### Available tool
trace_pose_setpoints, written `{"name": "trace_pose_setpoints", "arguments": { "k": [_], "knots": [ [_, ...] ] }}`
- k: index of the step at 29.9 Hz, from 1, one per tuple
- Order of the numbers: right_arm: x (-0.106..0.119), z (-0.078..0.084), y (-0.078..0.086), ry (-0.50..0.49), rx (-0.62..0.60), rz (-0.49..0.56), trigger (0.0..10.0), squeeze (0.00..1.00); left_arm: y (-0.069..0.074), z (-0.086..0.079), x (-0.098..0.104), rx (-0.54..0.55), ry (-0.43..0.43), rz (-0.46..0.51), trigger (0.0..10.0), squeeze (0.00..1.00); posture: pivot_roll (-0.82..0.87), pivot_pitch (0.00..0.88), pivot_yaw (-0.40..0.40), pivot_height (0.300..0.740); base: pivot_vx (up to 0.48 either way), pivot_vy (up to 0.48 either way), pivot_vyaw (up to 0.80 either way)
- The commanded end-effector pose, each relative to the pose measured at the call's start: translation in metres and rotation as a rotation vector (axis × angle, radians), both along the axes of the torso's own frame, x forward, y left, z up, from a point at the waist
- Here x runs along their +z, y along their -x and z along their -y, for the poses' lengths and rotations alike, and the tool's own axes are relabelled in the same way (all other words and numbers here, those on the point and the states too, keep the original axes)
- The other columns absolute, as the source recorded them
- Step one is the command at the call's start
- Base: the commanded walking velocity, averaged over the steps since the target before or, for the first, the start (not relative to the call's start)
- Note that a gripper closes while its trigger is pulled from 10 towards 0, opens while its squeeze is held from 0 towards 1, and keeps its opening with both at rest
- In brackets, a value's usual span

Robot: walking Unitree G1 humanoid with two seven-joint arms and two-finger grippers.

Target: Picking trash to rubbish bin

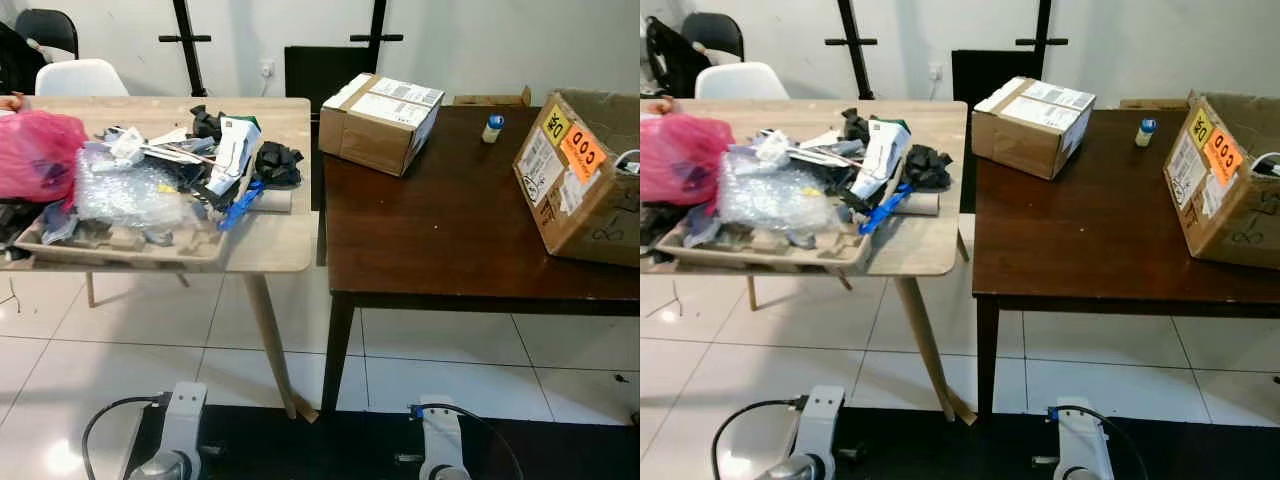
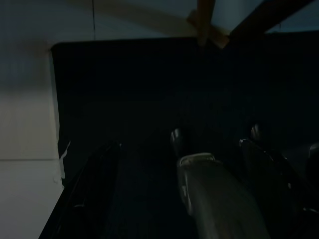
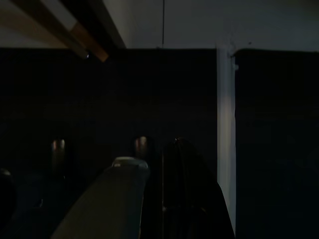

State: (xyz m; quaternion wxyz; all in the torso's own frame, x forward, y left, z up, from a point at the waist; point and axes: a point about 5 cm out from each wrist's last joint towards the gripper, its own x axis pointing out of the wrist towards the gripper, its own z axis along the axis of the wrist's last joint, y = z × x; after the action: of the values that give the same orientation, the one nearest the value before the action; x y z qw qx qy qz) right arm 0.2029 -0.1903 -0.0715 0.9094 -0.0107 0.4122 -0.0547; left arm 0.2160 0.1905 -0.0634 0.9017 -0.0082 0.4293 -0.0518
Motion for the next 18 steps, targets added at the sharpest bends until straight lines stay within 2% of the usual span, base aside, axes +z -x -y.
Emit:
{"name": "trace_pose_setpoints", "arguments": {
  "k": [1,8,18],
  "knots": [
    [-0.0024,-0.0012,0.0033,-0.009,-0.009,-0.015,10.0,0.0,0.0036,0.0008,-0.0027,-0.001,-0.001,-0.02,10.0,0.0,-0.02,0.095,0.027,0.74,0.48,0.0,0.0],
    [-0.0027,-0.0013,0.0039,-0.009,-0.011,-0.016,10.0,0.0,0.0026,0.0005,-0.0021,-0.002,0.0,-0.015,10.0,0.0,-0.02,0.092,0.03,0.74,0.475,0.0,0.0],
    [-0.004,-0.0002,0.0067,-0.006,-0.012,-0.021,10.0,0.0,0.0001,0.0024,0.0001,-0.015,0.015,0.019,10.0,0.0,-0.02,0.089,0.027,0.74,0.0,0.0,0.0]
  ]
}}
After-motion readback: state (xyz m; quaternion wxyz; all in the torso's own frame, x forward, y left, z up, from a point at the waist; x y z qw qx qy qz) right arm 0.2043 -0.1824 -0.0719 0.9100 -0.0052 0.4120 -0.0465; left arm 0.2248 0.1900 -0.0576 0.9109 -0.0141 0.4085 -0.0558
